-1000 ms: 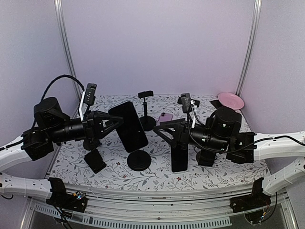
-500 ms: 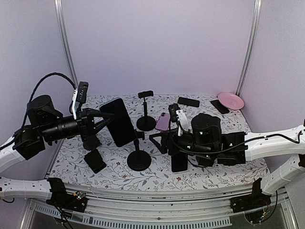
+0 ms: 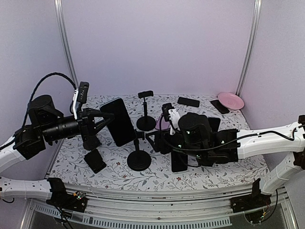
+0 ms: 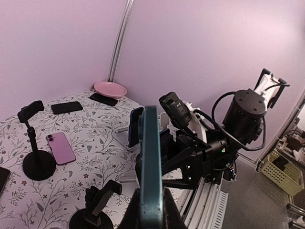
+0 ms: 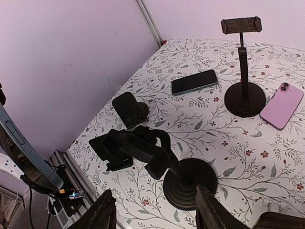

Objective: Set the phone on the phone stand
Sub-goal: Hold the phone stand at the center of the board.

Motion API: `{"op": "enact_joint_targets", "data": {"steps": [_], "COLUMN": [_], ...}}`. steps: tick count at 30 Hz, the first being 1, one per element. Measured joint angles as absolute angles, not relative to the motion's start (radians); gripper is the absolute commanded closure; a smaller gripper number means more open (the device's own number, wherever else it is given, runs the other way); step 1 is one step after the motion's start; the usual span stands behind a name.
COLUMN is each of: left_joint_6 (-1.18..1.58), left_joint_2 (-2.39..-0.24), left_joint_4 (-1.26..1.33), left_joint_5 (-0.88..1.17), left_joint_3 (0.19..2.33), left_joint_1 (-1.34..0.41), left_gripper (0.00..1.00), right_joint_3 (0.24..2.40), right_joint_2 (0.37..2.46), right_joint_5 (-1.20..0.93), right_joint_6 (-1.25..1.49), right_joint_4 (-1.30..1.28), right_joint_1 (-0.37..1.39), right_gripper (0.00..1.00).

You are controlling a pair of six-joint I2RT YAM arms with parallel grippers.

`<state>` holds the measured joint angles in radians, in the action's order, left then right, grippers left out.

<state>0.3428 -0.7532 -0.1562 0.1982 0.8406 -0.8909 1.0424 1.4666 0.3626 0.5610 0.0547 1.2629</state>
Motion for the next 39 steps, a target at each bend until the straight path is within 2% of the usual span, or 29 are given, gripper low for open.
{"op": "enact_joint_targets", "data": {"steps": [24,39], "left_joint_6": [0.343,0.333], "left_joint_2": [-0.752,-0.786], "left_joint_4": [-0.157,-0.192], "left_joint_5": [0.178,0.179], "left_joint_3": [0.841,0.847], "left_joint_1": [-0.882,-0.881], "left_gripper": [1.00,1.00], "right_joint_3": [1.233,1.286], "right_joint_2": [1.653,1.695], "right_joint_5": [0.449,0.476], "right_joint_6": [0.498,0.500], "right_joint_4": [-0.031,-0.104], "right_joint_1": [1.298,1.298], "right_gripper": [0.79,0.80]}}
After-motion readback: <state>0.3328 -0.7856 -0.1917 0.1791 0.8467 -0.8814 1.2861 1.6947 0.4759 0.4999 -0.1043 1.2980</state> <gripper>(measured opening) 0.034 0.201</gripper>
